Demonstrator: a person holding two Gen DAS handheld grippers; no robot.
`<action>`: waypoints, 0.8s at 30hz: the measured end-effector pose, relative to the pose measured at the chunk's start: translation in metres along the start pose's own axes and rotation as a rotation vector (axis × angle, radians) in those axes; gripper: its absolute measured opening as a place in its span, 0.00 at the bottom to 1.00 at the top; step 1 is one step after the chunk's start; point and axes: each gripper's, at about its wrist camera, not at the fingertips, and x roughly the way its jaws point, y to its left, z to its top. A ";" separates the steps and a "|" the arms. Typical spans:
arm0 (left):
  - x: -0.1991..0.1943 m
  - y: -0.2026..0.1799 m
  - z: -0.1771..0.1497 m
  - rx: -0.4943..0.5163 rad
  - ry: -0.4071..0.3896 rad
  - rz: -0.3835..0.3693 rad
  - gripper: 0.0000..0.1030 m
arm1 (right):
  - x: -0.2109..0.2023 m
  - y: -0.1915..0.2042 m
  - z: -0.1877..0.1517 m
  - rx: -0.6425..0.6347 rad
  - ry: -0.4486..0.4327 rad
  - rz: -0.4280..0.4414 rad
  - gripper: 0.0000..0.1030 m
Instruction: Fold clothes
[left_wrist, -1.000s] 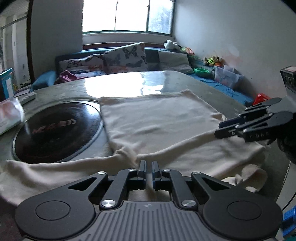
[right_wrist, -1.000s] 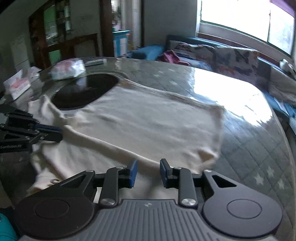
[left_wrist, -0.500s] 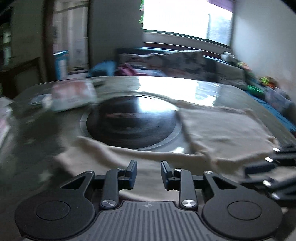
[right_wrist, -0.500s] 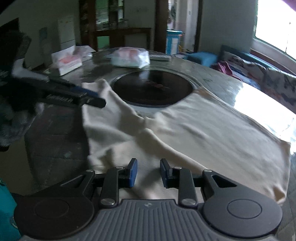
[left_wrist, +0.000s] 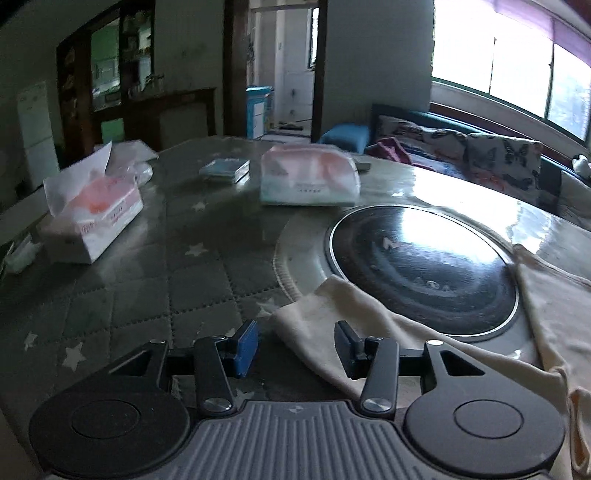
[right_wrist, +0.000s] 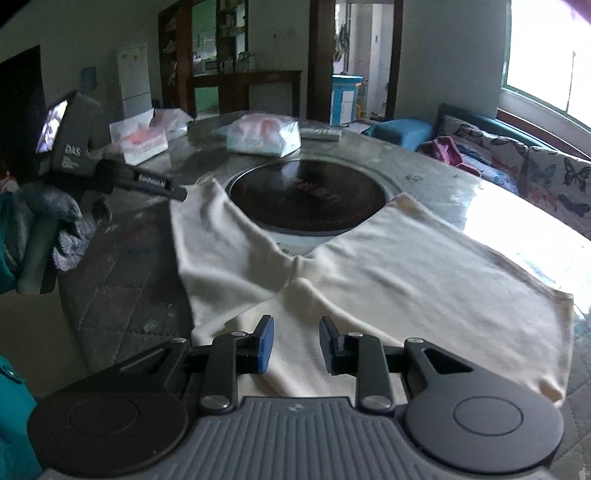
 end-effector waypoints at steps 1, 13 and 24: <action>0.002 0.000 0.000 -0.007 0.009 -0.006 0.42 | -0.002 -0.001 0.000 0.004 -0.005 -0.003 0.26; -0.034 -0.028 0.018 0.018 -0.087 -0.257 0.05 | -0.035 -0.027 -0.012 0.132 -0.053 -0.065 0.26; -0.110 -0.146 0.006 0.226 -0.113 -0.778 0.05 | -0.080 -0.078 -0.054 0.353 -0.105 -0.211 0.26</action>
